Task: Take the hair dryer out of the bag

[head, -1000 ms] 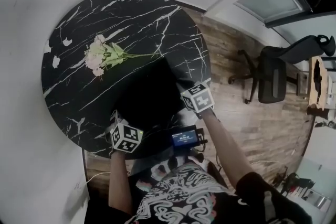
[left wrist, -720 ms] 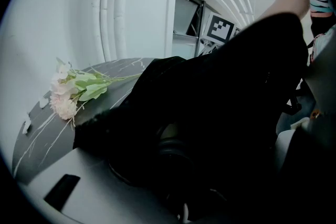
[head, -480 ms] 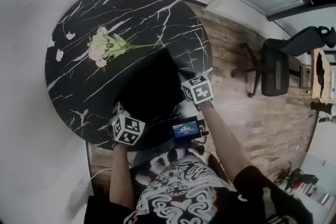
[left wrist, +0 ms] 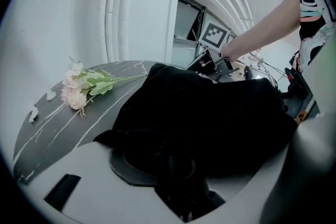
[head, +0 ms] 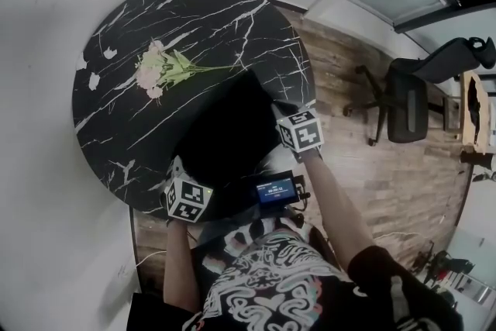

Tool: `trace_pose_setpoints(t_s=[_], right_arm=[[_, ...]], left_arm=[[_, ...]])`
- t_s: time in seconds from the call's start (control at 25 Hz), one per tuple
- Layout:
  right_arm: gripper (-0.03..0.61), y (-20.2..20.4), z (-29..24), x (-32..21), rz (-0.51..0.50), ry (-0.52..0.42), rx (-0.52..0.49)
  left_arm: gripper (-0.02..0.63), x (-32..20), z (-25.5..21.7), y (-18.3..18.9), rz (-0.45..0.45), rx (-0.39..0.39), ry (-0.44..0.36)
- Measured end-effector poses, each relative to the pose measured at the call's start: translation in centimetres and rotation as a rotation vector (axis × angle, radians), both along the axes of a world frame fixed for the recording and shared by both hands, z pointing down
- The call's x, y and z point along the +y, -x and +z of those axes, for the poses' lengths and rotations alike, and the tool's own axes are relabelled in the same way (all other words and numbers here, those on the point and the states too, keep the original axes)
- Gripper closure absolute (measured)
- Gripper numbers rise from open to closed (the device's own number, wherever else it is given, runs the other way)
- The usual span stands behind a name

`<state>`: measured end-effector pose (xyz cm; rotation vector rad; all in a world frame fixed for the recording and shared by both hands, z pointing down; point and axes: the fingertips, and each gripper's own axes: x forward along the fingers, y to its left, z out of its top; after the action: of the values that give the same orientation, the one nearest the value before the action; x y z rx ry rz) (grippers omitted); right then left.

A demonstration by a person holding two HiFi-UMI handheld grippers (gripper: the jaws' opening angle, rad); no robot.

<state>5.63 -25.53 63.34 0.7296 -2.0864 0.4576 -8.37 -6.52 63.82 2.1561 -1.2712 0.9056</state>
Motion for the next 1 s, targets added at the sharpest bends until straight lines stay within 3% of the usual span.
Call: trace_pose_setpoints(t_s=[1.0], right_arm=[[0.552,-3.2,-2.0,-3.3,0.151,-0.026,-0.045]], left_arm=[[0.42,1.0,-0.9,0.1,0.051,0.033,-0.008]])
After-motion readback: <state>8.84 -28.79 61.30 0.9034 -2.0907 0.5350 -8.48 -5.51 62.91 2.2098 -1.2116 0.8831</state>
